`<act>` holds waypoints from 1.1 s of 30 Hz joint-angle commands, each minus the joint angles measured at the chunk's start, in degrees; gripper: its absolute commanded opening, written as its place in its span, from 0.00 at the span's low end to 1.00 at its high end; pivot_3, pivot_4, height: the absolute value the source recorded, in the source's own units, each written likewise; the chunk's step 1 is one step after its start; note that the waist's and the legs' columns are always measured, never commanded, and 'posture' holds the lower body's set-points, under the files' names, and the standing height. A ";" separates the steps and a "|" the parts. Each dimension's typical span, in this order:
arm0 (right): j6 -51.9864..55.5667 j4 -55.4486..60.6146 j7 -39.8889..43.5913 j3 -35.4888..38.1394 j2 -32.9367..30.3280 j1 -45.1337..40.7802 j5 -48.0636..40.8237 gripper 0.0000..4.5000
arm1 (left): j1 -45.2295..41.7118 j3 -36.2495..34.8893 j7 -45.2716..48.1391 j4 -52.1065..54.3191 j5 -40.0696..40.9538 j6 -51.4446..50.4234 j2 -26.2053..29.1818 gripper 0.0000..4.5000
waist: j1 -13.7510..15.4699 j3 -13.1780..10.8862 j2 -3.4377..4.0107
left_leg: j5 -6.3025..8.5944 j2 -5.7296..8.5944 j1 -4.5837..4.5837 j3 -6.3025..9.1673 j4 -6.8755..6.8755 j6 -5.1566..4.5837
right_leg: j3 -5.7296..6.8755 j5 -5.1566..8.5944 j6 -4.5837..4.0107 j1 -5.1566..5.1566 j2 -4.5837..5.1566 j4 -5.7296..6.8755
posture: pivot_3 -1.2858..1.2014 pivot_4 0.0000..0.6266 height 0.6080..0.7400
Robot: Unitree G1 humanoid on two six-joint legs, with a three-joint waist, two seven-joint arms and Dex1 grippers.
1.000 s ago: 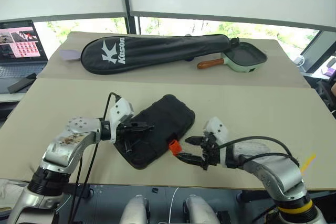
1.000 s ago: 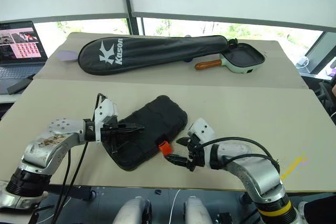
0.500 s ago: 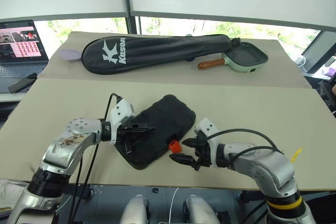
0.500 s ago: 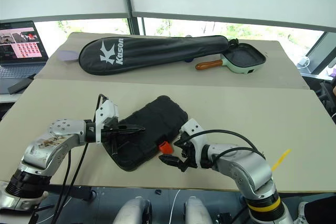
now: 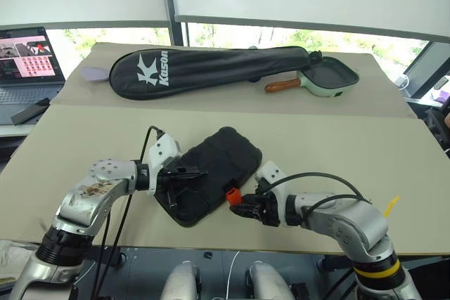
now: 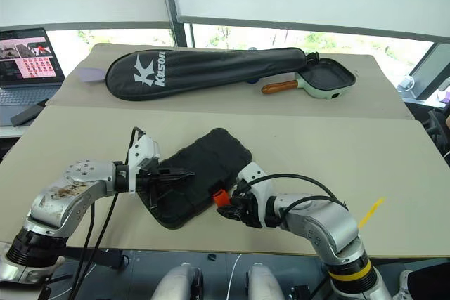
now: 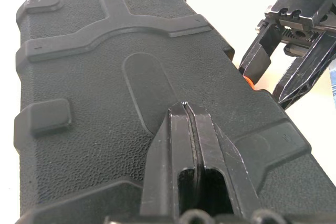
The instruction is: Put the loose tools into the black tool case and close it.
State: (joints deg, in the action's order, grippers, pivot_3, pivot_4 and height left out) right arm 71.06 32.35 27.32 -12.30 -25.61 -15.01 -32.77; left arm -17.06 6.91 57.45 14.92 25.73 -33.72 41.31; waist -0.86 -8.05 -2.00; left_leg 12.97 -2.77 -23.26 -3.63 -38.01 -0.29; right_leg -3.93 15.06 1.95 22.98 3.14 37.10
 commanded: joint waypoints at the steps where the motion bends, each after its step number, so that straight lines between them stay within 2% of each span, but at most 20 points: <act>1: -2.14 3.28 0.65 1.52 -0.88 0.20 -0.82 0.30 | 2.19 2.44 0.43 -1.54 -1.30 -2.91 1.13 0.00 | 0.01 0.00 0.00 | 0.00 0.00 -0.01 0.00 0.00 0.00 | 0.00 0.00 0.00 0.01 0.00 0.00 | 0.52 0.24 1.00; 16: -9.48 5.05 5.45 3.84 -3.80 2.67 -2.35 0.30 | 1.49 3.35 0.84 -2.21 -1.58 -3.42 1.14 0.00 | 0.06 -0.01 0.00 | 0.00 0.01 -0.09 0.04 0.00 0.00 | 0.00 0.01 0.01 0.06 0.01 -0.03 | 0.52 0.24 1.00; 26: -14.42 -1.18 4.70 -3.18 -0.81 -0.14 2.65 0.30 | 1.66 3.50 1.15 -2.55 -1.68 -3.37 1.16 0.00 | 0.01 -0.01 0.00 | 0.00 -0.01 -0.06 0.03 0.00 0.00 | 0.00 0.01 0.02 0.05 -0.01 -0.05 | 0.52 0.24 1.00; 33: -16.69 -1.82 6.06 -2.35 -1.76 1.34 3.80 0.30 | 2.38 3.48 0.81 -2.06 -1.66 -3.14 1.17 0.00 | -0.18 0.00 0.00 | 0.00 -0.06 -0.01 0.03 0.00 0.00 | 0.00 0.01 -0.01 0.04 -0.05 -0.02 | 0.52 0.24 1.00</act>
State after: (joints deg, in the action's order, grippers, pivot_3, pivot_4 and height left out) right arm 56.62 29.43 32.75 -15.71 -27.29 -14.03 -28.74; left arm -17.25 7.05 58.18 14.79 25.84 -34.11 42.14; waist -1.03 -8.05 -2.00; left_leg 12.97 -2.83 -23.27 -3.60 -38.00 -0.29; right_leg -3.93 15.08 1.93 23.02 3.09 37.08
